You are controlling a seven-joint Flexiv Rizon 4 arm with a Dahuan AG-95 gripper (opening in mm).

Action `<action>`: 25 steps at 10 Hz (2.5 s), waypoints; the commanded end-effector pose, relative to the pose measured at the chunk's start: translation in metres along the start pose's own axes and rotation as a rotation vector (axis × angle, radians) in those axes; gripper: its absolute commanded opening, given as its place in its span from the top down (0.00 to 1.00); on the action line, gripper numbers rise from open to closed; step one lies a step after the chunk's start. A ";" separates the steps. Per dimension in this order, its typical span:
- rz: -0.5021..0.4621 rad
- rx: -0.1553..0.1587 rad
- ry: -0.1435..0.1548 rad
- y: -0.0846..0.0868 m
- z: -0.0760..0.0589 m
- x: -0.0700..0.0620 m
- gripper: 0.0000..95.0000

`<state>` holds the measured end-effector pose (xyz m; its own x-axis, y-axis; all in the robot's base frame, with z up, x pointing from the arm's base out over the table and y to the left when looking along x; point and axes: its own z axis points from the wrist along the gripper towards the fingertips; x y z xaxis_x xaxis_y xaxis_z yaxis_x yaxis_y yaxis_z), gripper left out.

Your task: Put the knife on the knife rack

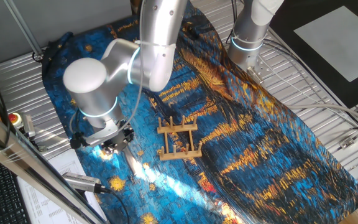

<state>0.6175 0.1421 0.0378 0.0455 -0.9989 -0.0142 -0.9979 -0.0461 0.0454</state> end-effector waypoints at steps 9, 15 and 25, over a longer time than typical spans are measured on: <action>-0.011 0.002 -0.004 0.003 0.010 -0.003 0.60; -0.008 0.007 -0.002 0.006 0.018 -0.004 0.60; 0.002 0.011 -0.005 0.007 0.028 -0.004 0.60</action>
<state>0.6082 0.1463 0.0097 0.0444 -0.9988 -0.0195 -0.9983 -0.0451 0.0368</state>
